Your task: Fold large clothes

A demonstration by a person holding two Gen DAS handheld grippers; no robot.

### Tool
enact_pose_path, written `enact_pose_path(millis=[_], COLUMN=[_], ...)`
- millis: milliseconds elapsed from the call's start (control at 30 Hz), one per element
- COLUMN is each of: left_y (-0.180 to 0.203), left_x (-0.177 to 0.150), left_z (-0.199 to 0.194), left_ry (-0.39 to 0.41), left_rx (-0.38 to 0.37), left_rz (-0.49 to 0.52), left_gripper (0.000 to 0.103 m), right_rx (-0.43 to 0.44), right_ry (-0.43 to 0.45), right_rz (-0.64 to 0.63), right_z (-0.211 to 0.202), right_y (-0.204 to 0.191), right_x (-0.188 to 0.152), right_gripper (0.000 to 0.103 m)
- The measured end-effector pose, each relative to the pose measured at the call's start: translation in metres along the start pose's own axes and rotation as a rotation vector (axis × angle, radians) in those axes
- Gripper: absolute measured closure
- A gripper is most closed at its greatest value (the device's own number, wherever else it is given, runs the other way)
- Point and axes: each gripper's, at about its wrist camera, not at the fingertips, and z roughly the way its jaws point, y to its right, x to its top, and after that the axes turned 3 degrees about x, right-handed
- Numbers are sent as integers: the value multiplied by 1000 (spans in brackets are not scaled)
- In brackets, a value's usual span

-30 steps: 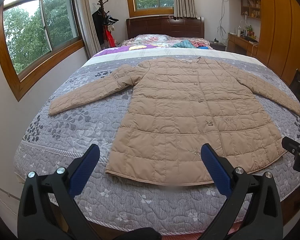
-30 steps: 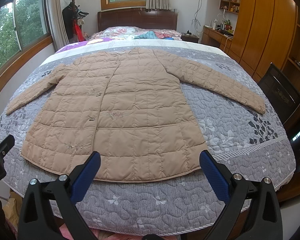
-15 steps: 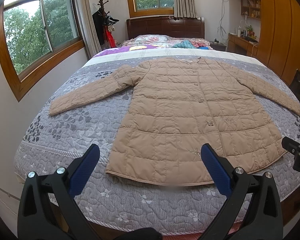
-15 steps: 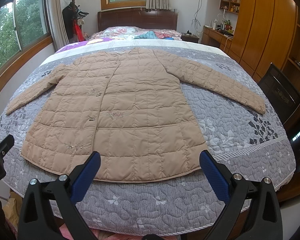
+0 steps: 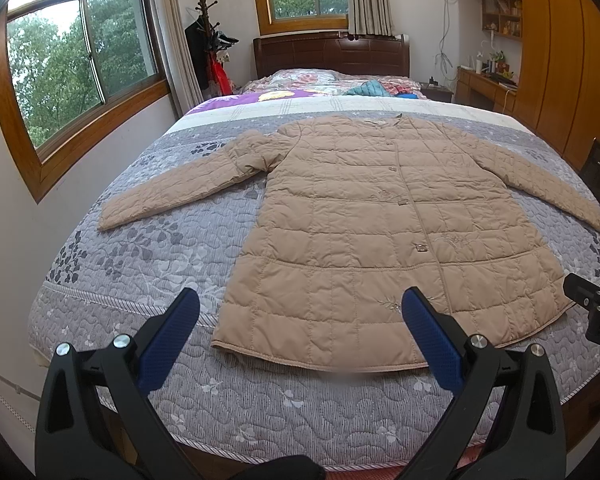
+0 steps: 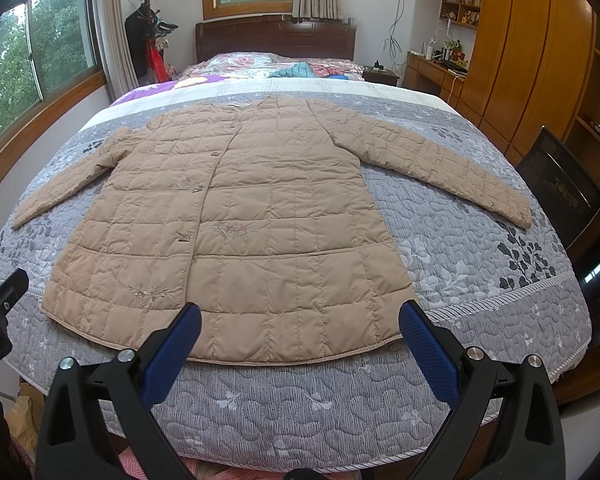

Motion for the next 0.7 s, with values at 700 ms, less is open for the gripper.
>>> enact_pose_path(millis=[700], left_y=[0], left_x=[-1], left_z=[1], left_ry=[0], left_rx=[-1], left_rz=[-1], left_gripper=[3], right_rx=[8], right_ry=[1], right_rz=[-6], right_z=[2], right_y=[-3], right_x=[1], right_gripper=[4])
